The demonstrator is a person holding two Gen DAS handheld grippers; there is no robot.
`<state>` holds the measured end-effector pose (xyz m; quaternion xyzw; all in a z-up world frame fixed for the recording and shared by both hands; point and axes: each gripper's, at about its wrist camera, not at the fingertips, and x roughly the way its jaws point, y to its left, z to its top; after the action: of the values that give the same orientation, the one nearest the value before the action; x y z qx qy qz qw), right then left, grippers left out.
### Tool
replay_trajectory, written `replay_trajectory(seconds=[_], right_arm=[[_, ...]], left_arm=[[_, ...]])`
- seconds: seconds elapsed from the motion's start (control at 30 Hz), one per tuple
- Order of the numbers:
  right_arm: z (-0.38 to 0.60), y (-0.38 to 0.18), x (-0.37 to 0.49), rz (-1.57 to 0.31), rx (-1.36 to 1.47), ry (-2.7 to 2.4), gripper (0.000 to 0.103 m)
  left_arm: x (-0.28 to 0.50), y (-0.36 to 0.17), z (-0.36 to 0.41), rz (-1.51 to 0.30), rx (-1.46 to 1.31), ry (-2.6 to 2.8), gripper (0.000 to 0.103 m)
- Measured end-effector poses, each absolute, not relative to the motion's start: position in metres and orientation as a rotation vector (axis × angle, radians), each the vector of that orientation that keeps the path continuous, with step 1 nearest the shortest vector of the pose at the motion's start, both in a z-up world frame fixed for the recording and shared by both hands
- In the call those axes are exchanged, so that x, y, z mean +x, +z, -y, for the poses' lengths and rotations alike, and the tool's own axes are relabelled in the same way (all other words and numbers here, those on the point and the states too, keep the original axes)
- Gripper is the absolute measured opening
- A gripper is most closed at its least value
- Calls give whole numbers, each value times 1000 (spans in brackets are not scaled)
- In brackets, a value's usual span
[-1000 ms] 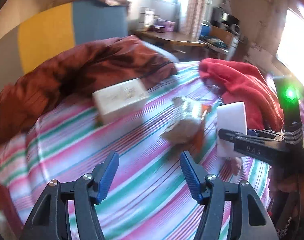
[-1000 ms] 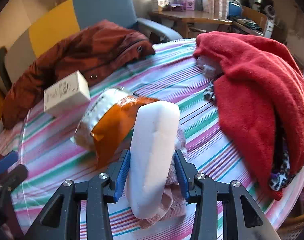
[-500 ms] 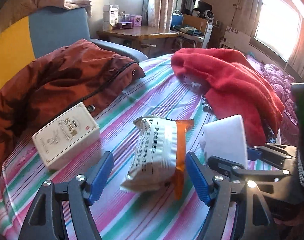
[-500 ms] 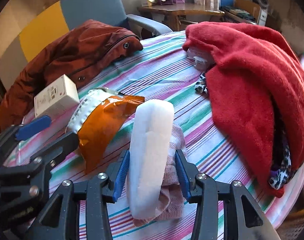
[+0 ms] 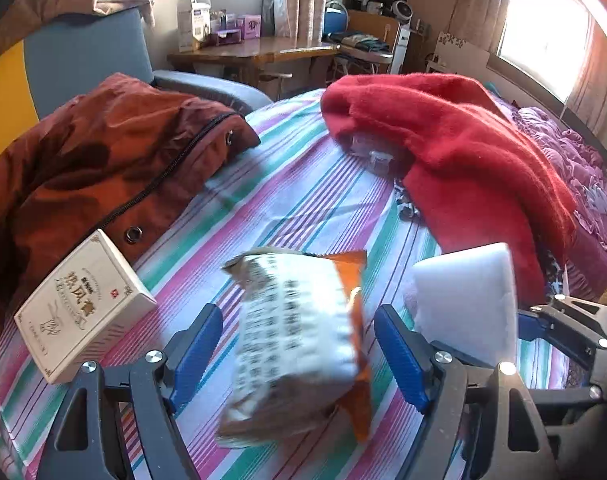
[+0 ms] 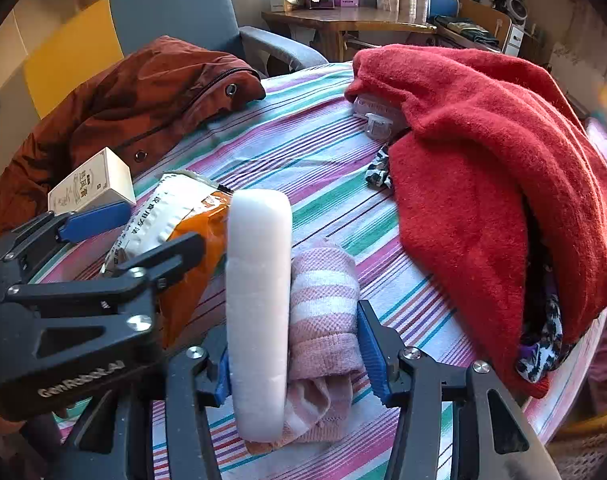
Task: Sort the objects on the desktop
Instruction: 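Grasp the orange-and-white snack pack with the left tool while the right tool holds the sponge, then lift the sponge with the right tool while the left tool lifts the snack pack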
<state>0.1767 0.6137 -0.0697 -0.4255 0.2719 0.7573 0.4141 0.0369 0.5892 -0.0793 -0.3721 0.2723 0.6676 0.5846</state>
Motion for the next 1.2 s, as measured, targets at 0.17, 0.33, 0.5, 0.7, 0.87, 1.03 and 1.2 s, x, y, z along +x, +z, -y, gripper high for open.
replay_trajectory(seconds=[0.17,0.33,0.5,0.7,0.87,1.03,1.2], right_arm=[[-612,-70,174,-637,-1089,1905,47],[-613,-65,177,-614,-1055,1909,46],[-608,-54,176,-722,-960,2072,46],[-584,-65,144,-753,-1105,2258,47],[-569,-77,130,-749,-1210,2316,51],[-570,-73,133,-745,-1149,2321,51],[-571,-74,134,-832,-1101,2362,59]], left_arm=[[27,-93,-582,-612,-915,1589,60],[23,-93,-553,-578,-917,1640,58],[18,-91,-512,-538,-968,1742,58],[9,-87,-446,-468,-1054,1859,58],[12,-84,-400,-451,-1086,1909,58],[19,-81,-370,-425,-1111,1923,58],[30,-80,-352,-433,-1113,1923,58]])
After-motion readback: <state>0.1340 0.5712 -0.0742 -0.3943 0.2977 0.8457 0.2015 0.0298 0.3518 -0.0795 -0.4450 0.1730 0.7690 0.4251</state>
